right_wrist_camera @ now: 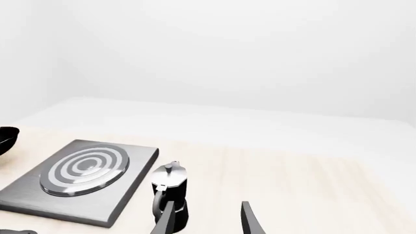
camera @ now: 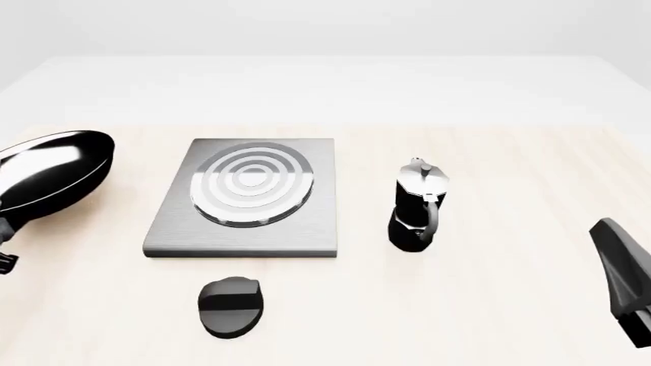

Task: Turn on the stove and put the frying pan on it.

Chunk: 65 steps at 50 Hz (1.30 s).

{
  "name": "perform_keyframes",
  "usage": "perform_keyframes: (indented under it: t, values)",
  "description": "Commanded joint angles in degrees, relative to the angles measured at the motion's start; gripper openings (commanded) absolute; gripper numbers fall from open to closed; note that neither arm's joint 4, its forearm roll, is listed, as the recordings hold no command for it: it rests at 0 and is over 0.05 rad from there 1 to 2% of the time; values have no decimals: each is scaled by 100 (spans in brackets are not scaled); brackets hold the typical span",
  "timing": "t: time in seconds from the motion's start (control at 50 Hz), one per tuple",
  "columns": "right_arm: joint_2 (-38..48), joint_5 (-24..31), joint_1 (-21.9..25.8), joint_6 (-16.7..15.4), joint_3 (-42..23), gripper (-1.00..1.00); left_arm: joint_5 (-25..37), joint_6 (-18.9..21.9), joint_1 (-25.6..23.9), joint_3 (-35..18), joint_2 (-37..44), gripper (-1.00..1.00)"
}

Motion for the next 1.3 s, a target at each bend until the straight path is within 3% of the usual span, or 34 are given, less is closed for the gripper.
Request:
perform_keyframes:
  t: [0.02, 0.3, 0.56, 0.64, 0.68, 0.72, 1.3]
  values:
    - [4, -12, 18, 31, -15, 100, 295, 102, -95, -175, -519, -100]
    - [-22, 8, 37, 69, -48, 100, 811, 236, -607, -167, -1375, -100]
    - [-132, 130, -32, 105, -103, 100, 1075, 271, -1018, -553, -1769, -100]
    - [-141, 134, -42, 106, -103, 100, 894, 577, -1161, -417, -1903, -100]
    - [-141, 146, -43, 108, -118, 100, 908, 488, -1255, -478, -1888, -100]
    - [-146, 152, -52, 107, -121, 100, 709, 725, -1344, -321, -1928, -100]
    - [-162, 302, -154, 108, -319, 100, -167, 762, -2732, -184, -1673, -100]
